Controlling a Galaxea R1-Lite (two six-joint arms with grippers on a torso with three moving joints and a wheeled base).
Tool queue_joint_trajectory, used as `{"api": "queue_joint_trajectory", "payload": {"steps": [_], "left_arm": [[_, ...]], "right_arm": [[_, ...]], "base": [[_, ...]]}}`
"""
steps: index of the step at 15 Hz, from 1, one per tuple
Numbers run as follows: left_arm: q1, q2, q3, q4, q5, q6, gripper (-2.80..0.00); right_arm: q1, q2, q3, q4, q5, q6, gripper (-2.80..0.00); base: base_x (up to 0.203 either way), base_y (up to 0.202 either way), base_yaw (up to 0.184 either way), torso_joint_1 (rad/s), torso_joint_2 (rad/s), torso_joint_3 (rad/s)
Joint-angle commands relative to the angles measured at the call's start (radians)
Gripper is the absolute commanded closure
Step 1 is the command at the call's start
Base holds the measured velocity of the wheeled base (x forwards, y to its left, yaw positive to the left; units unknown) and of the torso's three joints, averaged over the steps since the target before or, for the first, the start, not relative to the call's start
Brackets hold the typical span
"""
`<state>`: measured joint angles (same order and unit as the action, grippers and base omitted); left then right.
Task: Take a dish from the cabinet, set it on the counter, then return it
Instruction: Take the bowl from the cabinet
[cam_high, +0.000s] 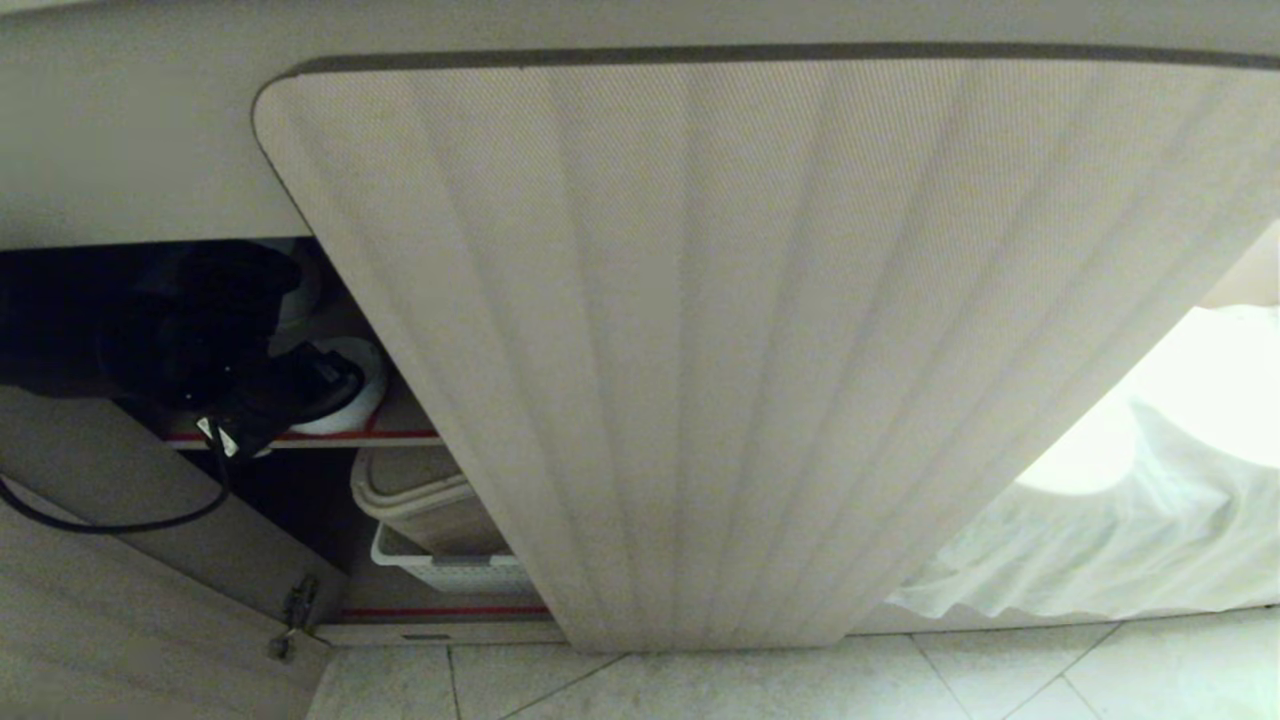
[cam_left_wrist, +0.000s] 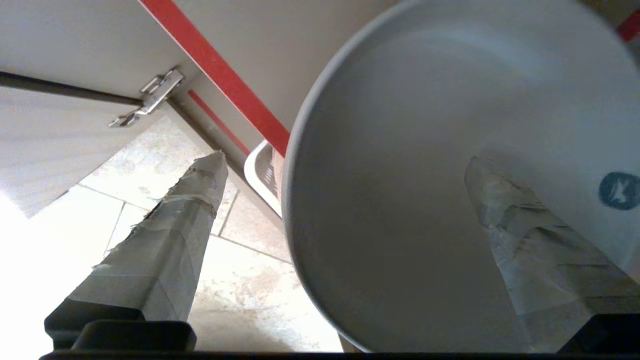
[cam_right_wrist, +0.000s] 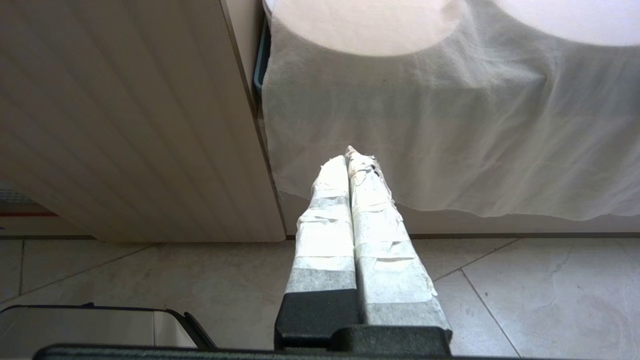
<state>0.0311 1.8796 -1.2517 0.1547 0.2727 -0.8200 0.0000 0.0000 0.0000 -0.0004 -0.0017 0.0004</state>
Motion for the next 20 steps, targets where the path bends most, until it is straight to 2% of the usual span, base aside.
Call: {"api": "queue_joint_trajectory", "payload": {"steps": [1,10,11,20], "left_arm": [[-0.004,0.001,-0.003,0.014,0.002,-0.02,-2.8],[-0.008,0.006,-0.02,0.026,0.004,-0.041,-2.8],[-0.008,0.006,-0.023,0.026,0.005,-0.045,0.0],[-0.007,0.003,-0.046,0.031,0.007,-0.045,0.0]], "right_arm": [[0.0,0.0,0.0,0.0,0.0,0.001,0.0],[0.001,0.0,0.0,-0.001,0.0,0.0,0.0],[0.0,0.0,0.0,-0.001,0.0,0.0,0.0],[0.0,0.0,0.0,-0.001,0.0,0.0,0.0]], "base": [[0.0,0.0,0.0,0.0,0.0,0.0],[0.0,0.0,0.0,0.0,0.0,0.0],[0.0,0.0,0.0,0.0,0.0,0.0],[0.0,0.0,0.0,0.0,0.0,0.0]]}}
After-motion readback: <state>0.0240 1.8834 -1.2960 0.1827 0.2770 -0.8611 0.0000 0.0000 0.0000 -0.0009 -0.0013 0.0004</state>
